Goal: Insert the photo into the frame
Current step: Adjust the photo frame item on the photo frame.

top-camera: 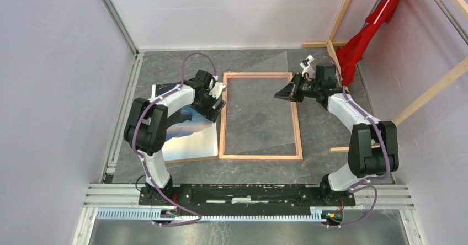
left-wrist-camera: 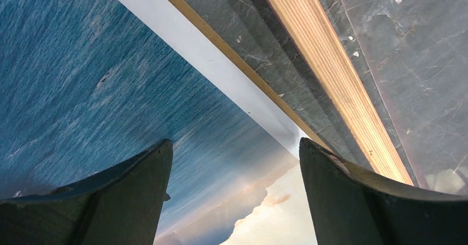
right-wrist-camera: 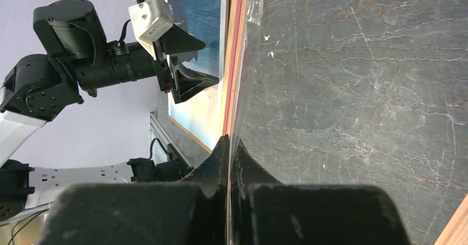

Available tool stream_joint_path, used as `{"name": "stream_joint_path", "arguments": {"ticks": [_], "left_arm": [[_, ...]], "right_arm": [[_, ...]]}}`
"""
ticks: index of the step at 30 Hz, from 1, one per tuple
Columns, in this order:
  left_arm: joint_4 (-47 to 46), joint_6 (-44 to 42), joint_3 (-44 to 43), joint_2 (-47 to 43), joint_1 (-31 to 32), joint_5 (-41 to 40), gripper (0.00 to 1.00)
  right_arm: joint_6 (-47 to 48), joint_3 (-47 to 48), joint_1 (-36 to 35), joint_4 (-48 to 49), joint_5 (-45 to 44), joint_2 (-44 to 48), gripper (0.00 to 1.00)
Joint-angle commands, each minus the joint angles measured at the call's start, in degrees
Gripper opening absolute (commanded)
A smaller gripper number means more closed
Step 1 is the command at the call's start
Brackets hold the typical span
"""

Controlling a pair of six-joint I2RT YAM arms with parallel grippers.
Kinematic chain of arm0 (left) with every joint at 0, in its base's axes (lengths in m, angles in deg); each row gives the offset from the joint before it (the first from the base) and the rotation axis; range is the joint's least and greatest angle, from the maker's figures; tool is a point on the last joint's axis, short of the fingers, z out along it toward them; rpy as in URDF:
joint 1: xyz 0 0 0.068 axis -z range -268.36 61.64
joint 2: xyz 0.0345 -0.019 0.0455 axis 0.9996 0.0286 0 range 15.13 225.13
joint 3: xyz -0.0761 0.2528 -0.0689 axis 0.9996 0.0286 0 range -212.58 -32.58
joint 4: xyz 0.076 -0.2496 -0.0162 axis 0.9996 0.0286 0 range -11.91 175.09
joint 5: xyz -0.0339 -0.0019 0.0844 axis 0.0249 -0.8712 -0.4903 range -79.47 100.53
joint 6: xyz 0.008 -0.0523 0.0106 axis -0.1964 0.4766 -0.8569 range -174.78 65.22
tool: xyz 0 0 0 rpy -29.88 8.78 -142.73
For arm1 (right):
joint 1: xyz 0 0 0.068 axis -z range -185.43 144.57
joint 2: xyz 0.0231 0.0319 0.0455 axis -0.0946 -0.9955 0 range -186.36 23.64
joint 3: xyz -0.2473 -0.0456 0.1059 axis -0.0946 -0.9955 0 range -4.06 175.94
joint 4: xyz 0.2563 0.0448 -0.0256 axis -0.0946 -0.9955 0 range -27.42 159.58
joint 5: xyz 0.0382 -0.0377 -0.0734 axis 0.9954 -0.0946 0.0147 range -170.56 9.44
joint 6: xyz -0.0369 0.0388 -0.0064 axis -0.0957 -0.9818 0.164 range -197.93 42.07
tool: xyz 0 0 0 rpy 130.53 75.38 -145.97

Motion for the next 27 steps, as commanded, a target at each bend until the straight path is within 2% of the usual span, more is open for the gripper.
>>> {"name": "stream_joint_path", "arguments": {"ticks": [1,27], "left_arm": [[-1.6,1.0,0.0,-2.8,-0.2,2.0,0.9],[-0.6,1.5,-1.4,-2.1,-1.8,2.5,0.89]], "right_arm": [[-3.0,-0.3,-0.4,5.2,2.3,2.3,0.0],[-2.3,1.8,-2.1,7.5,4.6,-1.6,0.0]]}}
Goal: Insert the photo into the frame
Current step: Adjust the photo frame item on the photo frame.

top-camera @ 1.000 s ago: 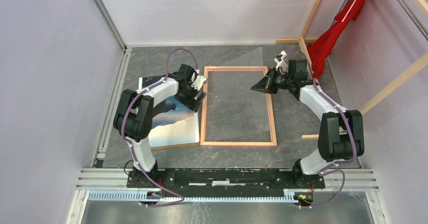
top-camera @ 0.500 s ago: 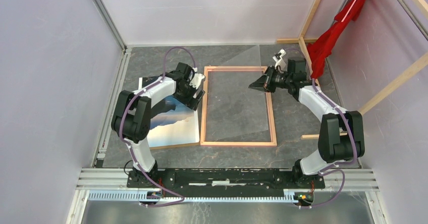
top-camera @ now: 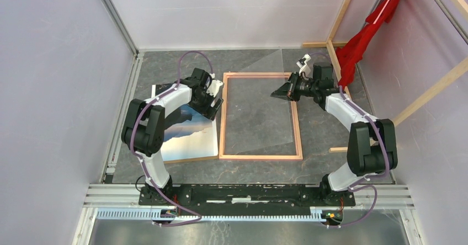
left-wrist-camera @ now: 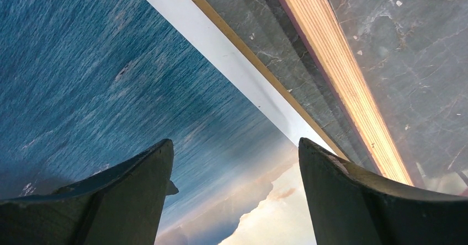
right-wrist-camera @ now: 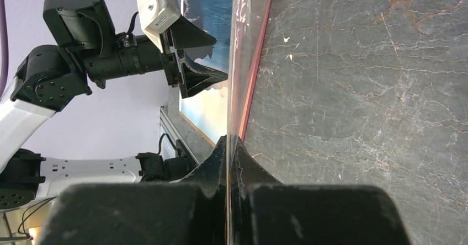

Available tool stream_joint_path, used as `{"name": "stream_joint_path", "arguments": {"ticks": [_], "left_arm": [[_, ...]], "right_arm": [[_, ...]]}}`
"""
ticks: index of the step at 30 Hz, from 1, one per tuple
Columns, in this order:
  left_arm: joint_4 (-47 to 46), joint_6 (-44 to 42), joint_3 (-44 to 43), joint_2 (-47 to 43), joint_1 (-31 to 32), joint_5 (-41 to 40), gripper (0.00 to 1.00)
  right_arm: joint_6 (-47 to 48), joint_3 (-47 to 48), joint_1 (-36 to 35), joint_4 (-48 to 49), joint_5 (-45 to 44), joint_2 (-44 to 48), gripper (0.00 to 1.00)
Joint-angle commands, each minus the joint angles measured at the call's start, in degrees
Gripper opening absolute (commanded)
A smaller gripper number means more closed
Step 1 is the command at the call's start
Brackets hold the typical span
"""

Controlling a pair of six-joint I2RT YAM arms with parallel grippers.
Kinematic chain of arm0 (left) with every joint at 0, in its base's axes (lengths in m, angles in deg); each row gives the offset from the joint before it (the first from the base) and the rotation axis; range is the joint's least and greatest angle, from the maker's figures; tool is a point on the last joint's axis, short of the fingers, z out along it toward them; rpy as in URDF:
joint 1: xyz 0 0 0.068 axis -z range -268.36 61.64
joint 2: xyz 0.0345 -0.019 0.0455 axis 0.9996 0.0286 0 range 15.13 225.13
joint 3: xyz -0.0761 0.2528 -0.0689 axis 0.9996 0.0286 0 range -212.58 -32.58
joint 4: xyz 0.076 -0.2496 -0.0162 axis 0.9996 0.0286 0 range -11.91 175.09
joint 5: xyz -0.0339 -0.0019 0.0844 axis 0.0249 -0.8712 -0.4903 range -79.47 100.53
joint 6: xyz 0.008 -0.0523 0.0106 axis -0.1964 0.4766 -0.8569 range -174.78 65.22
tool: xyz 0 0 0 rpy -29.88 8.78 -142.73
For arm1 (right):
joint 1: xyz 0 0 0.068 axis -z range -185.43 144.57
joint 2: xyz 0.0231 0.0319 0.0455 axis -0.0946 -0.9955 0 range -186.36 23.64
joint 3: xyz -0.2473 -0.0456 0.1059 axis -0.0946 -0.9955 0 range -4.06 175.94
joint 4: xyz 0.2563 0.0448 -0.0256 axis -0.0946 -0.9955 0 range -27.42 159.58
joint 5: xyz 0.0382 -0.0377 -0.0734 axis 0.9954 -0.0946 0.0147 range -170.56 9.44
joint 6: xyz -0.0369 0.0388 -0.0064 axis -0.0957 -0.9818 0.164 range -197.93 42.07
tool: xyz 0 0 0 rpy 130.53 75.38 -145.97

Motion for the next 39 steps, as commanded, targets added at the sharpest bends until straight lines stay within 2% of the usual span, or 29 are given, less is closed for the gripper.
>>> {"name": "stream_joint_path", "arguments": {"ticks": [1,17,39], "left_arm": [[-0.7,1.5,-1.5,-0.6,0.0,1.1,0.89],[-0.7,1.8,-2.8,1.3,0.2,0.9,0.88],[-1.3,1.4,-3.3,3.0,0.9,0.1,0.86]], "right_arm": [[0.5,2.2,-0.2,2.9,2.2,-1.1,0.0],[-0.9,2.9,-0.4,5.1,2.7,-3.4,0.0],[-10.9,-0.6,-3.5,14.5,2.3,-3.0,0.0]]}}
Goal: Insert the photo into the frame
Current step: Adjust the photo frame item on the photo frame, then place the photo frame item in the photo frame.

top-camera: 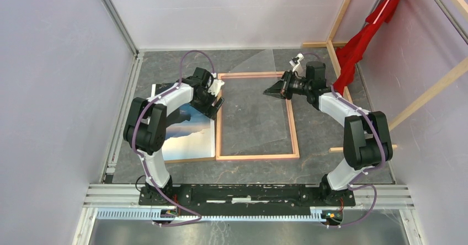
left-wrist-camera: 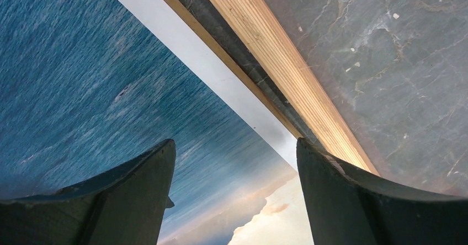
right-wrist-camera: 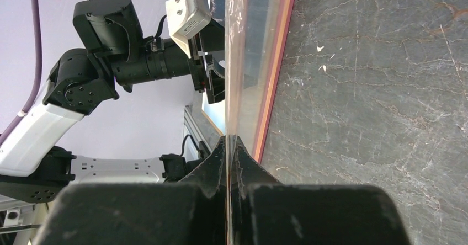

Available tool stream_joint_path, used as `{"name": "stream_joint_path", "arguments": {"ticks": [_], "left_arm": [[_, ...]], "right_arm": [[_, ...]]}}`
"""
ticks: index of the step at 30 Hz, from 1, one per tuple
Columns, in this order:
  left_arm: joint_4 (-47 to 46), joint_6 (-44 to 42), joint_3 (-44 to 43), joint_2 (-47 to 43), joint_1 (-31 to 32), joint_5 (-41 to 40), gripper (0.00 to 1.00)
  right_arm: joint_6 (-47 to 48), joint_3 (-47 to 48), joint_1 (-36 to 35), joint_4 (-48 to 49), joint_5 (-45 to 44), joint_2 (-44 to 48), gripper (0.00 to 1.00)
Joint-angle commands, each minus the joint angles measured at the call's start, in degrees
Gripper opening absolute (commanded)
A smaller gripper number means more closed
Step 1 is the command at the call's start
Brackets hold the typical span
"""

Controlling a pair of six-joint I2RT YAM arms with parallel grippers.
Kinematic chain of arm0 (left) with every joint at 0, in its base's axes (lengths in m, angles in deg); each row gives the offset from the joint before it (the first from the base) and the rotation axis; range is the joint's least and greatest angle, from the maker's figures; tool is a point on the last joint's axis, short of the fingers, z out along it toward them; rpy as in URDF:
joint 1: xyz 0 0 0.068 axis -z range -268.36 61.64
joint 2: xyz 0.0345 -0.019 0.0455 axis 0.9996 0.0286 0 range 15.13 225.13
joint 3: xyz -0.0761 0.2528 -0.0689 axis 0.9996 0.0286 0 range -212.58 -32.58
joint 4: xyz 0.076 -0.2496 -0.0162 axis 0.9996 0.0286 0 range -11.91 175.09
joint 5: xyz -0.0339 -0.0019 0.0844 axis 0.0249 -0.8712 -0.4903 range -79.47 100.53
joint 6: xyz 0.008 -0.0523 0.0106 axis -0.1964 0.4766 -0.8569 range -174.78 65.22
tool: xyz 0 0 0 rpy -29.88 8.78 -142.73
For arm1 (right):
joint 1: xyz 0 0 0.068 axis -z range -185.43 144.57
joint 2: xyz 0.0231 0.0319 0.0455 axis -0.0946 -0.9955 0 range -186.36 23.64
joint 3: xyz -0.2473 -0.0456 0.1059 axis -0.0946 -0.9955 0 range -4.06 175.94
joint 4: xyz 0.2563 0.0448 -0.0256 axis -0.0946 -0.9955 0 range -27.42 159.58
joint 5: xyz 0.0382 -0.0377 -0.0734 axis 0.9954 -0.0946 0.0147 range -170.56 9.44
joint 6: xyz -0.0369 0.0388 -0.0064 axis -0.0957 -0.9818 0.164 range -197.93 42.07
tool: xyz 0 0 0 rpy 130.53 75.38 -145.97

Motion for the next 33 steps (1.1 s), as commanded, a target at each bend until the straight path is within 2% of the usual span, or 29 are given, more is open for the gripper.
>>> {"name": "stream_joint_path", "arguments": {"ticks": [1,13,16,20,24,33], "left_arm": [[-1.3,1.4,-1.8,1.5,0.3,0.1,0.86],[-2.0,1.4,-0.7,1.3,0.4,0.0,0.82],[-2.1,1.5,-0.4,0.9,0.3,0.0,0.82],[-2.1,1.4,-0.2,0.3,0.3,-0.5,0.82],[-2.0,1.1,0.0,-0.4,0.2,-1.3,0.82],[-2.2,1.2,0.5,-0.9,0.3,-1.7,0.82]], "right_arm": [[-3.3,-1.4,-0.6,5.3,0.3,1.8,0.0],[-4.8,-1.0,-3.5,4.9,-2.4,2.6,0.0],[-1.8,0.2,-3.5,2.0,-2.7,2.3,0.01],[6.7,4.5,-3.3,-7.5,-5.3,1.1,0.15],[11.1,6.5,-3.2,-12.1,-7.5,0.1,0.36],[15.2,6.7,-3.2,-16.0,-10.6,-1.5,0.65]]}}
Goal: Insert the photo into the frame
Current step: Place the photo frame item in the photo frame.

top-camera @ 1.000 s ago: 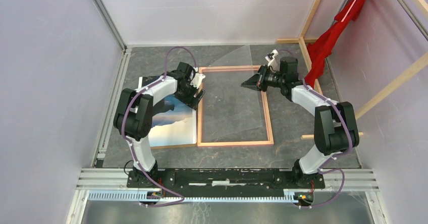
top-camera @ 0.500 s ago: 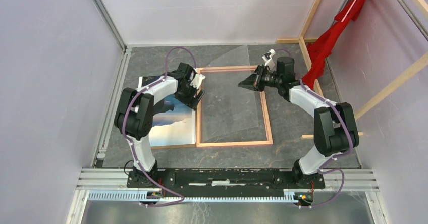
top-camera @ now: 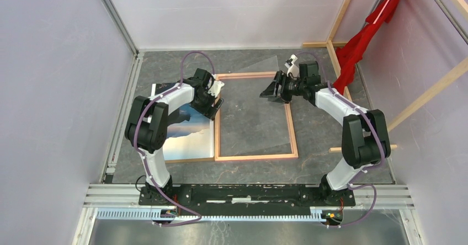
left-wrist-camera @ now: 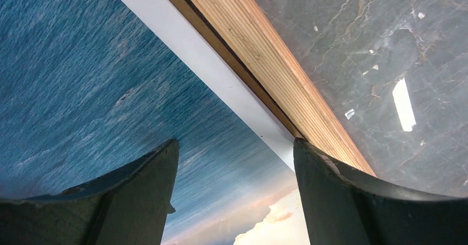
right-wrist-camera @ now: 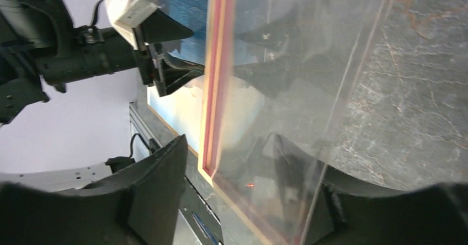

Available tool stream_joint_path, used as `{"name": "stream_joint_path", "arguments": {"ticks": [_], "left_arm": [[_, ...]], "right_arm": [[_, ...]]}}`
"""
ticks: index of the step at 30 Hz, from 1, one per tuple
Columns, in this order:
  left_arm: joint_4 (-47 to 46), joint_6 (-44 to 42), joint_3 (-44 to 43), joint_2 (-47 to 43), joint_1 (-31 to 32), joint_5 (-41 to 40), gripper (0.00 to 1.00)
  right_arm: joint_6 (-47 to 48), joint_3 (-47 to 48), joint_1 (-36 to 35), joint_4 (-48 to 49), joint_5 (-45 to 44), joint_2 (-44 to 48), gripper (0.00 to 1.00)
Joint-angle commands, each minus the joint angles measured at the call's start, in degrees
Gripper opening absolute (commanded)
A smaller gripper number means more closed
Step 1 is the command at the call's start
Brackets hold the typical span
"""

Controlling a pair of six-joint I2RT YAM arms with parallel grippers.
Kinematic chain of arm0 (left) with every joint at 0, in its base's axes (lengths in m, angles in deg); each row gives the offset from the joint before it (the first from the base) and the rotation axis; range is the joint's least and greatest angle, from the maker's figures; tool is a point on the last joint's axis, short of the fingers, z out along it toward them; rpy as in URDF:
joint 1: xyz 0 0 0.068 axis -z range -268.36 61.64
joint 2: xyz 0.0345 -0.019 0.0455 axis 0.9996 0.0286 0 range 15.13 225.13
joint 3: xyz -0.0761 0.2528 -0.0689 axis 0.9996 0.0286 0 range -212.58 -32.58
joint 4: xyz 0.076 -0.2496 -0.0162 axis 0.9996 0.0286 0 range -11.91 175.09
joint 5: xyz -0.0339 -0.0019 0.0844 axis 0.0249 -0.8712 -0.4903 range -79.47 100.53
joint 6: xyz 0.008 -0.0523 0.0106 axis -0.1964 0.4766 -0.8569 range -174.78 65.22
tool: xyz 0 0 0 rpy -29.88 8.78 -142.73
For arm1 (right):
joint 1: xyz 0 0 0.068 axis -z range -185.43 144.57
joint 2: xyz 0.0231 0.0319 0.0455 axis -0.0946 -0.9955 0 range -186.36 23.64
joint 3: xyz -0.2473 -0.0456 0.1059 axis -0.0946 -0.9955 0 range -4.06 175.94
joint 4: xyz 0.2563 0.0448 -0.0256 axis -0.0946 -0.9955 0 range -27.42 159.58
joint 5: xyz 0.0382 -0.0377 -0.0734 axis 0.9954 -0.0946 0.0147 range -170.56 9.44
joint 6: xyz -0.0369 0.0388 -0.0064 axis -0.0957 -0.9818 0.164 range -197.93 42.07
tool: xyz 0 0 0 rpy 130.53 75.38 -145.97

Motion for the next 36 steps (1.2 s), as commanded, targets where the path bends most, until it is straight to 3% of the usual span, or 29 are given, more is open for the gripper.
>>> {"name": "stream_joint_path", "arguments": {"ticks": [1,9,23,36], "left_arm": [[-1.8,1.2,0.5,-2.4,0.2,-0.7,0.82],[-1.8,1.2,0.5,-2.7,0.2,-0.8,0.82],[-1.8,1.1,0.7,-3.3,0.1,-1.3,0.82],[-1.8,1.0,1.1,-2.8,0.1,-0.8,0.82]], "right_arm": [[4.5,2.1,-0.3,-3.1,-3.0,-0.8,0.69],[11.4,6.8,-0.9,-12.9,-10.6,-2.0,0.88],[16.3,9.9,-2.2,-18.2,-18.8,-5.4,0.98],[19.1,11.8,-3.0,-21.6,-25.7,-8.8,0.98]]}}
